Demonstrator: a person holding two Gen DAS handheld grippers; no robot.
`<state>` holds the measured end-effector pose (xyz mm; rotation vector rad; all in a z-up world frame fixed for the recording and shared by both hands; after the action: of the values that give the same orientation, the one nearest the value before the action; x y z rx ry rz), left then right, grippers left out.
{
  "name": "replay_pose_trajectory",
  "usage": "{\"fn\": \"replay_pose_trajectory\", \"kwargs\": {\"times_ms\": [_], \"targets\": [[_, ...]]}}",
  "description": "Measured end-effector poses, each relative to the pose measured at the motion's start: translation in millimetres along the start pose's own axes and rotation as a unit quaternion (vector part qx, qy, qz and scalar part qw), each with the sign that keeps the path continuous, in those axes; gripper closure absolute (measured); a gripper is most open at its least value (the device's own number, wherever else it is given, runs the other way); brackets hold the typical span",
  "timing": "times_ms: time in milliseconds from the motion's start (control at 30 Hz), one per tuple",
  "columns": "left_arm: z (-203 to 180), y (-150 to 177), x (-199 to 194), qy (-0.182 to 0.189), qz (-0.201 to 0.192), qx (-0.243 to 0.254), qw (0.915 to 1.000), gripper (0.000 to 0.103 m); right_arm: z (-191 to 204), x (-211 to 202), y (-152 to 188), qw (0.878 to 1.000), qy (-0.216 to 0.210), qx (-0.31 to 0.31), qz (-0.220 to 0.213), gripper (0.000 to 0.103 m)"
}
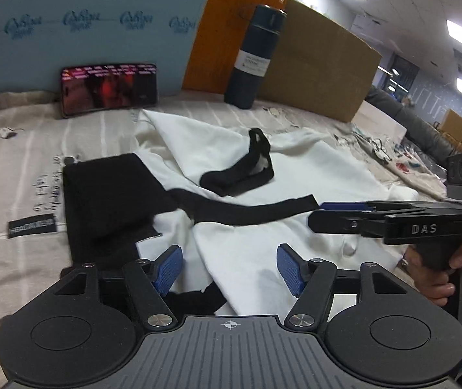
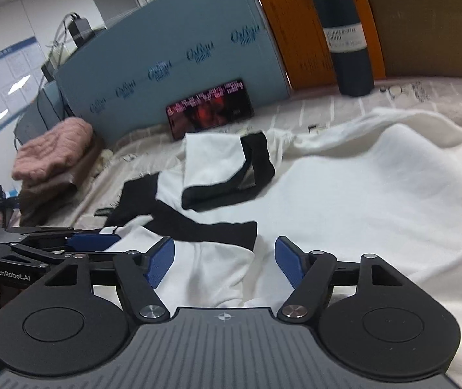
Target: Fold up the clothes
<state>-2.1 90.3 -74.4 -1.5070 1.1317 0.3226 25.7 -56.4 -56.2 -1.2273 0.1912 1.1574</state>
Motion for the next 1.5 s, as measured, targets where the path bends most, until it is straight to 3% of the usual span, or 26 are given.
{"fn": "replay_pose_trajectory", "kwargs": {"times_ms": [67, 100, 133, 200, 233, 333, 500, 700, 833, 1000, 1133, 1200, 1267, 1400, 1500], "targets": [[-5.0, 1.2, 5.7, 0.001, 0.006, 0.019, 0.9998, 0.069, 0.5, 4.4, 1.7, 1.0, 0.001, -0.004, 0.002, 0.055], [-6.7, 2.4, 6.9, -0.008, 0.005, 0.031, 0.9995, 0.09, 0.9, 4.8, 1.9, 1.0, 0.003, -0.007, -0.002, 0.063], [-8.3, 2.7, 6.1, -0.015, -0.001, 0.04, 0.9991, 0.095, 1.2, 4.4, 1.8, 1.0, 0.003, -0.007, -0.005, 0.077], [-11.5, 0.6, -5.7, -0.019, -0.028, 0.05, 0.9982, 0.103, 3.3, -0.6, 1.5, 1.0, -0.009, -0.005, -0.015, 0.088], [-14.4, -1.2, -15.1, -0.014, -0.046, 0.053, 0.9975, 0.103, 6.6, -6.9, 1.3, 0.999, -0.024, -0.005, -0.026, 0.093], [-26.6, -6.7, -48.2, 0.009, -0.106, 0.064, 0.9923, 0.103, 21.6, -33.3, 1.5, 0.996, -0.06, -0.015, -0.067, 0.094], [-63.2, -6.2, -107.1, 0.063, -0.199, 0.113, 0.9715, 0.103, 55.6, -99.0, 13.0, 0.983, -0.103, -0.044, -0.147, 0.094], [-91.9, 25.9, -152.3, 0.123, -0.246, 0.171, 0.9461, 0.103, 89.3, -159.7, 55.8, 0.971, -0.141, -0.071, -0.18, 0.094], [-95.7, 59.2, -159.1, 0.162, -0.232, 0.189, 0.9403, 0.103, 102.5, -160.9, 89.4, 0.974, -0.15, -0.087, -0.148, 0.094], [-90.9, 97.5, -131.6, 0.174, -0.138, 0.179, 0.9585, 0.103, 99.5, -138.1, 124.7, 0.981, -0.15, -0.102, -0.065, 0.094], [-94.1, 85.4, -137.6, 0.187, -0.136, 0.191, 0.954, 0.101, 94.5, -127.7, 141.4, 0.982, -0.147, -0.114, -0.019, 0.087], [-96.0, 77.6, -141.9, 0.194, -0.139, 0.198, 0.9508, 0.097, 88.2, -133.7, 136.9, 0.982, -0.157, -0.105, -0.03, 0.075], [-97.8, 69.8, -146.2, 0.201, -0.142, 0.204, 0.9475, 0.092, 72.6, -146.0, 124.0, 0.983, -0.155, -0.08, -0.065, 0.05], [-101.6, 54.3, -154.9, 0.215, -0.147, 0.218, 0.9406, 0.057, 29.2, -170.1, 95.9, 0.982, -0.125, -0.013, -0.14, 0.04], [-125.3, 11.3, -127.4, 0.212, -0.145, 0.231, 0.9384, 0.054, -11.6, -184.6, 79.1, 0.977, -0.082, 0.048, -0.19, 0.039]]}}
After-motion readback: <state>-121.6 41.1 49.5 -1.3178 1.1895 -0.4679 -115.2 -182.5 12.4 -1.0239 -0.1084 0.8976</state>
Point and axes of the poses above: each gripper's, at about its wrist camera, not at the fingertips, and x roughly the way its jaws point, z to its left, y to its underside, the point moved 10 cm from there along x, roughly the way its jaws point, and after that the axes turned 10 degrees about z, right-handed, at the moved point
